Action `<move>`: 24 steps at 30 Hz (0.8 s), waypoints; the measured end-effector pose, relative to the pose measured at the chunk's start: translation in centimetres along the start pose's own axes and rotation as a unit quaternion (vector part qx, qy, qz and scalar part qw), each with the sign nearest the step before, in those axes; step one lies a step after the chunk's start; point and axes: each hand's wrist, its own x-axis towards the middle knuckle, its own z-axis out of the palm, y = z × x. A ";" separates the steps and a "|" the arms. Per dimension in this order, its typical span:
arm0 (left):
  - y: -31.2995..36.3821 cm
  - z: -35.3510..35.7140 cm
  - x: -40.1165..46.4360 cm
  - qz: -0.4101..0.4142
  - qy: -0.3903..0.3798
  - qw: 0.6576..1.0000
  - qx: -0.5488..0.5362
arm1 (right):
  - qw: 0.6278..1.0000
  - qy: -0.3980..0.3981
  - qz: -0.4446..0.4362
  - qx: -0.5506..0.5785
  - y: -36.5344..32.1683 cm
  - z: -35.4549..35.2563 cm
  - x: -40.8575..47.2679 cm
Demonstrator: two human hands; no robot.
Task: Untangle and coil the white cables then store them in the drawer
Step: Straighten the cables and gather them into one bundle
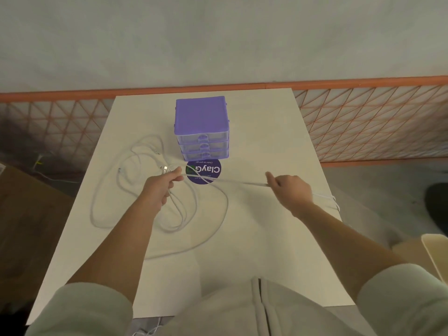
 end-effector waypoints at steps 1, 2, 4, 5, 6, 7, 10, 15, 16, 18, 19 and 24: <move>0.0 0.4 -0.2 0.001 0.000 1.000 0.011 | 1.000 0.002 0.004 -0.012 0.7 -0.1 0.1; -0.1 0.9 -0.5 0.003 0.001 1.000 0.020 | 1.000 0.002 0.005 -0.019 1.3 -0.1 0.2; 0.0 1.9 -0.8 0.007 0.005 1.000 0.030 | 1.000 -0.003 0.016 -0.015 2.2 0.1 0.8; 0.1 2.4 -1.0 0.014 0.009 0.999 0.030 | 1.000 -0.010 0.024 -0.010 2.4 0.0 1.0; 0.1 2.6 -1.2 0.025 0.012 0.999 0.031 | 0.999 -0.020 0.027 -0.015 2.5 0.1 1.2; 0.2 2.9 -1.3 0.037 0.015 0.999 0.033 | 0.999 -0.032 0.030 -0.024 2.5 0.2 1.4; 0.4 3.3 -1.6 0.060 0.015 0.997 0.036 | 0.997 -0.069 0.023 -0.002 0.8 0.7 1.5; 0.1 4.3 -2.0 0.074 -0.006 0.995 0.063 | 0.959 -0.161 -0.047 0.230 -6.0 1.6 0.5; 0.0 4.3 -2.0 0.073 -0.007 0.995 0.070 | 0.950 -0.166 -0.073 0.255 -7.5 1.4 0.2; 0.1 4.3 -2.0 0.069 -0.008 0.995 0.071 | 0.940 -0.167 -0.122 0.273 -9.9 1.1 -0.3; 0.1 4.1 -2.1 0.069 -0.010 0.996 0.064 | 0.941 -0.161 -0.144 0.261 -10.6 1.0 -0.3; 0.0 2.4 -1.8 0.103 -0.032 0.993 0.055 | 0.961 -0.101 -0.180 0.185 -11.1 0.5 -0.2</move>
